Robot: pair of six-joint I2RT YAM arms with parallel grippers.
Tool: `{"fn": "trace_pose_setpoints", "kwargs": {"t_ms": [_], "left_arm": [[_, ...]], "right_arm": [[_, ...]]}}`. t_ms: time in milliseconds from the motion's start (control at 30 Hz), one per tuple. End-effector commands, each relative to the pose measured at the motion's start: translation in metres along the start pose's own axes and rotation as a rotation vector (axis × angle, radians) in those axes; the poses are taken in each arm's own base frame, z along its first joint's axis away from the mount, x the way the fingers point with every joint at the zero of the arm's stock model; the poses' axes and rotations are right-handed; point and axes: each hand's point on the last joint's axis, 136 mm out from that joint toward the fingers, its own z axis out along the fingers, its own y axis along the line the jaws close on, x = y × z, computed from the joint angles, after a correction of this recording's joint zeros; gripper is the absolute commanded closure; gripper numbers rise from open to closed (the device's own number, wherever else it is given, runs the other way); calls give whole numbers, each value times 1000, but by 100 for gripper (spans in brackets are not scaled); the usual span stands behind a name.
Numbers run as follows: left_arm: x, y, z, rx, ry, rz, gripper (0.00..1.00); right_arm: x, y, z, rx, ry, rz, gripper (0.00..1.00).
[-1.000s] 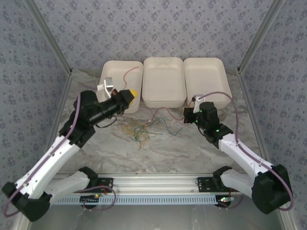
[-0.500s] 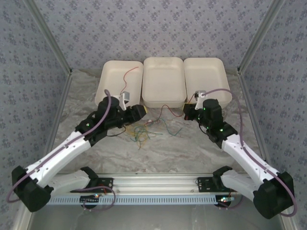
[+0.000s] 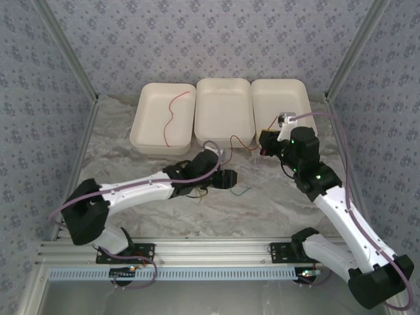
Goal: Untangle the cables
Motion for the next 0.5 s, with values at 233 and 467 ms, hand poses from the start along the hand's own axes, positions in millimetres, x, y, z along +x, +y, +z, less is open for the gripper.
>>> {"fn": "trace_pose_setpoints", "kwargs": {"t_ms": [233,467], "left_arm": [[-19,33,23,-215,-147,124,28],[-12,62,56,-365,-102,143,37]], "right_arm": [[-16,-3,-16,57,4,37,100],[-16,-4,-20,61,-3,71,100]]}}
